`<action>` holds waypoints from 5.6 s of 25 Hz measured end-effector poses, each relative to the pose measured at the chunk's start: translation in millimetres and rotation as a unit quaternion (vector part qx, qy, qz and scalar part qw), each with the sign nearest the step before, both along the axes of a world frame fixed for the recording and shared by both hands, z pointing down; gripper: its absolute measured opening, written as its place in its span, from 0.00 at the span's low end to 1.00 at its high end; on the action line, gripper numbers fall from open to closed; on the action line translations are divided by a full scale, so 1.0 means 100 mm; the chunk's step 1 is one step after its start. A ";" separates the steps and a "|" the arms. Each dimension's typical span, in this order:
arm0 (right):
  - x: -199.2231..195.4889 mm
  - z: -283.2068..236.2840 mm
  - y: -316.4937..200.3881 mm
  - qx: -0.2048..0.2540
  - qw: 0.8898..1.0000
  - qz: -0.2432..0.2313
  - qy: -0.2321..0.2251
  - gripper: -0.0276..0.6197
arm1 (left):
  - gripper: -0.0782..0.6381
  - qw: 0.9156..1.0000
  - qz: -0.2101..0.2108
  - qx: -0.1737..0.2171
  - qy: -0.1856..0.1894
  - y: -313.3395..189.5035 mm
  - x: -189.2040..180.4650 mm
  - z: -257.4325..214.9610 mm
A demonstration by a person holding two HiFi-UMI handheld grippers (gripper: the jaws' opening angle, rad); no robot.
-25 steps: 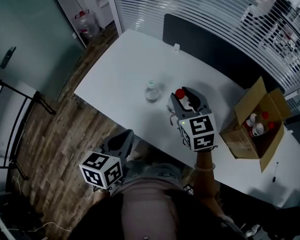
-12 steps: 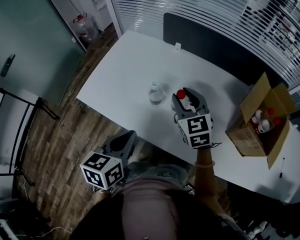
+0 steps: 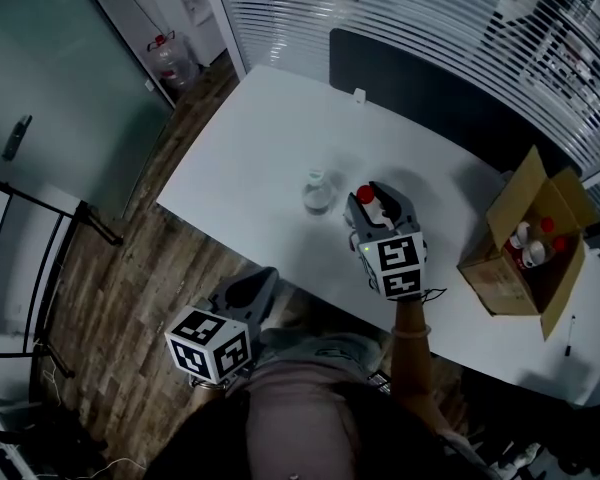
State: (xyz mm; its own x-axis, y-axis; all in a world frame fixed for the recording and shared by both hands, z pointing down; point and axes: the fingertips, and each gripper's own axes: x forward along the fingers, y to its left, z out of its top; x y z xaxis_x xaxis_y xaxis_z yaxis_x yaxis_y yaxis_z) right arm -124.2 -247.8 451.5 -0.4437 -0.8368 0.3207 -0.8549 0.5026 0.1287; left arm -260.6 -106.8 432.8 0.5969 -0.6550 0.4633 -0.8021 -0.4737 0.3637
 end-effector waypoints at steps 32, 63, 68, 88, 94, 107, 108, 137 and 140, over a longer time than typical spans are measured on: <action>0.15 -0.02 0.20 -0.015 0.999 0.033 0.004 0.30 | 0.12 0.999 0.046 0.005 0.020 -0.05 0.07 -0.02; 0.35 -0.50 1.13 0.030 0.981 0.193 -0.003 0.11 | 0.12 0.984 0.166 0.030 0.057 -0.16 0.03 -0.22; 0.45 -0.56 1.29 0.033 0.976 0.215 -0.006 0.11 | 0.12 0.979 0.190 0.027 0.062 -0.13 0.19 -0.22; 0.74 -0.51 1.74 0.035 0.962 0.271 -0.018 0.11 | 0.12 0.965 0.258 0.029 0.048 0.08 0.62 -0.18; 0.87 -0.45 1.92 0.026 0.957 0.286 -0.032 0.11 | 0.12 0.957 0.287 0.022 0.046 0.20 0.82 -0.16; 1.81 -0.50 2.54 0.027 0.925 0.376 -0.041 0.11 | 0.12 0.925 0.375 0.016 0.055 0.55 1.84 -0.20; 1.88 -0.51 2.58 0.027 0.923 0.382 -0.041 0.11 | 0.12 0.923 0.381 0.016 0.055 0.58 1.93 -0.21; 3.36 -0.69 3.07 0.043 0.895 0.443 -0.041 0.11 | 0.12 0.880 0.471 0.011 0.052 0.96 3.75 -0.30; 3.50 -0.71 3.08 0.048 0.895 0.441 -0.041 0.11 | 0.12 0.880 0.473 0.011 0.053 0.97 3.91 -0.28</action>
